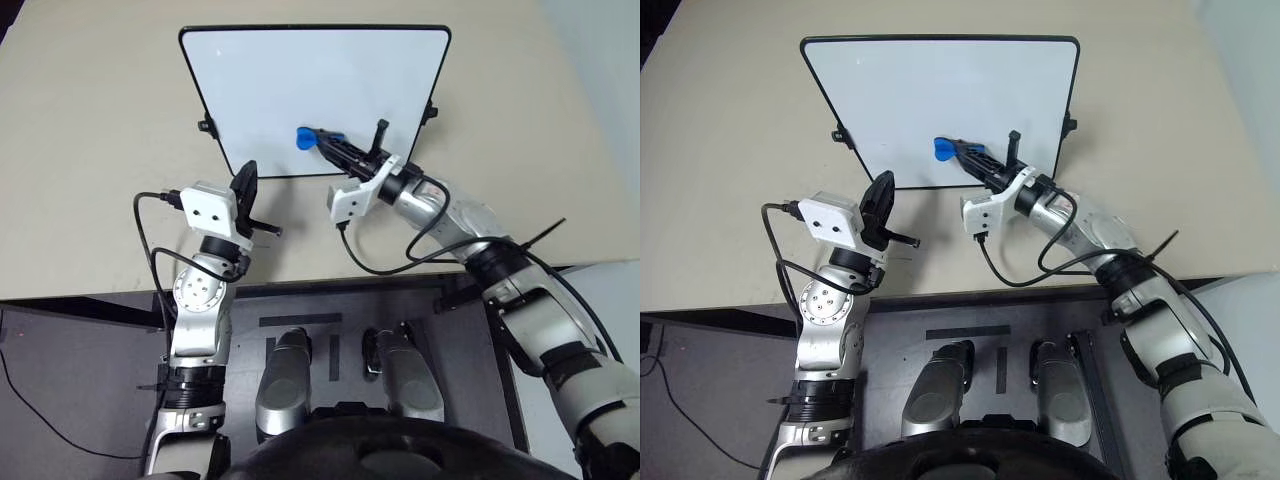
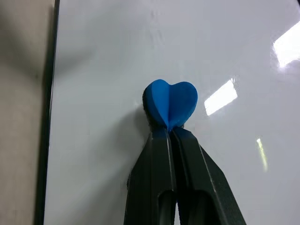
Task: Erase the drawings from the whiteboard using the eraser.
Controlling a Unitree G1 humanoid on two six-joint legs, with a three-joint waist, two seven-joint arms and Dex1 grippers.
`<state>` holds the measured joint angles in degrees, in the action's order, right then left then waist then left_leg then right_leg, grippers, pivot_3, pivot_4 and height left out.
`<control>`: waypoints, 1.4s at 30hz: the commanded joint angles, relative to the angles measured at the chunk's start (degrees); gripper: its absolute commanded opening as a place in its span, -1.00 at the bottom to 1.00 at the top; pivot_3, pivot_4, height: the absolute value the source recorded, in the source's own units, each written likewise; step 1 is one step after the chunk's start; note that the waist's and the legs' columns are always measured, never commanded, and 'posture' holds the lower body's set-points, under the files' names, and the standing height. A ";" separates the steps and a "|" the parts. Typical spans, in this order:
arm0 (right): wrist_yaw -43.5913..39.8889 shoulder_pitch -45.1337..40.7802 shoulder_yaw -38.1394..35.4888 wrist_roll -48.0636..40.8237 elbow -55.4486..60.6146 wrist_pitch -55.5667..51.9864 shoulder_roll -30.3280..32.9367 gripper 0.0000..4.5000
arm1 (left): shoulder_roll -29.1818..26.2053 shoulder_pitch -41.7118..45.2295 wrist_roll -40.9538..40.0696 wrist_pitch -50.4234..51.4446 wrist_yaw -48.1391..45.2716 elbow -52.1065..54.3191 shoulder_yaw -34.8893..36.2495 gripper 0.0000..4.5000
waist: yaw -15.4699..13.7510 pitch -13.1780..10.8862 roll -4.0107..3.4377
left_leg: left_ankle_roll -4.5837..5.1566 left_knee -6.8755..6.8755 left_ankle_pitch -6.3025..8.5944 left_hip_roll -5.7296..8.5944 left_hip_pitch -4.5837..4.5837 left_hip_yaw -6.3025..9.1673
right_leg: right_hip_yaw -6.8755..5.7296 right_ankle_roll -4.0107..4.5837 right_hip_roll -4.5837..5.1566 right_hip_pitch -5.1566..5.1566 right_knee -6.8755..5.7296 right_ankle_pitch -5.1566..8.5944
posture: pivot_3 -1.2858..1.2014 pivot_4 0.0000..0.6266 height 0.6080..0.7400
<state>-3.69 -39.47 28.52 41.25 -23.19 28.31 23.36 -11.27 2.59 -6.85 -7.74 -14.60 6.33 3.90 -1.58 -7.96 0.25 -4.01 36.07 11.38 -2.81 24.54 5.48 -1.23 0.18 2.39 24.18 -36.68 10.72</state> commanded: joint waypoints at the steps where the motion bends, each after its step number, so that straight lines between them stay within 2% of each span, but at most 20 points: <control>1: -6.07 3.08 -4.30 -5.92 6.46 -1.86 2.88 -0.99 | -0.36 -0.01 -0.12 -0.72 -0.10 1.88 0.41 -1.00 | -0.09 0.01 0.02 | 0.01 0.00 -0.01 0.01 0.03 -0.01 | 0.00 -0.08 0.00 0.00 0.02 0.05 | 0.03 -0.52 1.00; 6: -22.65 11.21 -7.88 -22.78 16.26 -8.81 5.98 -0.99 | -0.69 0.27 -0.45 -0.55 -0.56 1.68 0.56 -1.00 | -0.06 0.04 0.07 | 0.43 0.03 0.02 0.01 0.30 -0.08 | -0.06 -0.31 -0.02 0.02 0.44 0.19 | 0.03 -0.52 1.00; 10: -38.39 17.38 -11.74 -37.36 24.08 -18.52 12.39 -0.99 | -0.79 0.78 -0.51 -0.35 -0.96 1.34 0.11 -1.00 | -0.23 0.05 0.08 | 0.60 0.11 0.10 0.14 0.47 -0.18 | -0.06 -0.48 -0.06 0.02 0.64 0.30 | 0.03 -0.52 1.00; 15: -45.30 18.97 -13.24 -40.60 25.78 -22.43 16.71 -0.99 | -1.08 1.27 -0.73 -0.30 -1.30 0.93 0.12 -1.00 | -0.24 0.07 0.12 | 0.30 0.30 -0.02 0.16 0.46 -0.31 | -0.06 -0.56 -0.08 -0.06 0.67 0.32 | 0.03 -0.52 1.00; 16: -45.80 18.92 -13.24 -40.60 25.86 -22.82 16.81 -0.99 | -1.17 1.34 -0.84 -0.30 -1.46 0.85 0.25 -1.00 | -0.23 0.07 0.12 | 0.33 0.29 0.00 0.14 0.41 -0.30 | -0.05 -0.56 -0.08 -0.08 0.65 0.32 | 0.03 -0.52 1.00; 19: -46.22 18.48 -13.33 -40.34 25.94 -23.65 16.39 -0.69 | -1.19 1.38 -0.86 -0.24 -1.67 0.91 0.40 -1.00 | -0.18 0.07 0.12 | 0.86 0.31 0.16 0.10 0.34 -0.29 | -0.05 -0.56 -0.11 -0.09 0.55 0.30 | 0.03 -0.52 1.00; 28: -46.52 19.21 -16.31 -42.36 30.42 -27.37 16.12 0.68 | -2.30 1.43 -1.46 0.25 -2.40 1.18 1.19 -1.00 | -0.08 0.07 0.12 | 1.04 0.94 -0.09 0.11 0.30 -0.23 | -0.03 -0.46 -0.10 -0.11 -0.11 0.18 | 0.03 -0.52 1.00; 39: -45.18 27.59 -25.40 -48.91 37.14 -34.36 16.18 0.68 | -4.34 0.80 -2.84 2.28 -4.59 2.31 1.32 -1.00 | -0.17 0.07 0.12 | 1.11 0.92 -0.23 0.27 -0.07 -0.15 | 0.05 -0.65 -0.14 -0.61 -0.14 0.35 | 0.03 -0.52 1.00; 42: -44.44 29.84 -26.44 -49.86 39.37 -36.30 15.52 0.68 | -4.80 0.97 -3.15 2.74 -5.59 2.46 0.86 -1.00 | -0.13 0.07 0.12 | 1.11 0.91 -0.21 0.29 -0.07 -0.20 | 0.08 -1.22 -0.16 -0.62 -0.13 0.69 | 0.03 -0.52 1.00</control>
<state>-49.08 -9.97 4.17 -6.79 13.21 -7.22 39.11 -15.69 3.21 -9.55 -4.84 -19.66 6.43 4.76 -1.71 -7.89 0.37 -2.91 36.98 11.17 -2.52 24.46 5.28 -1.15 -1.06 2.22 23.55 -36.80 11.42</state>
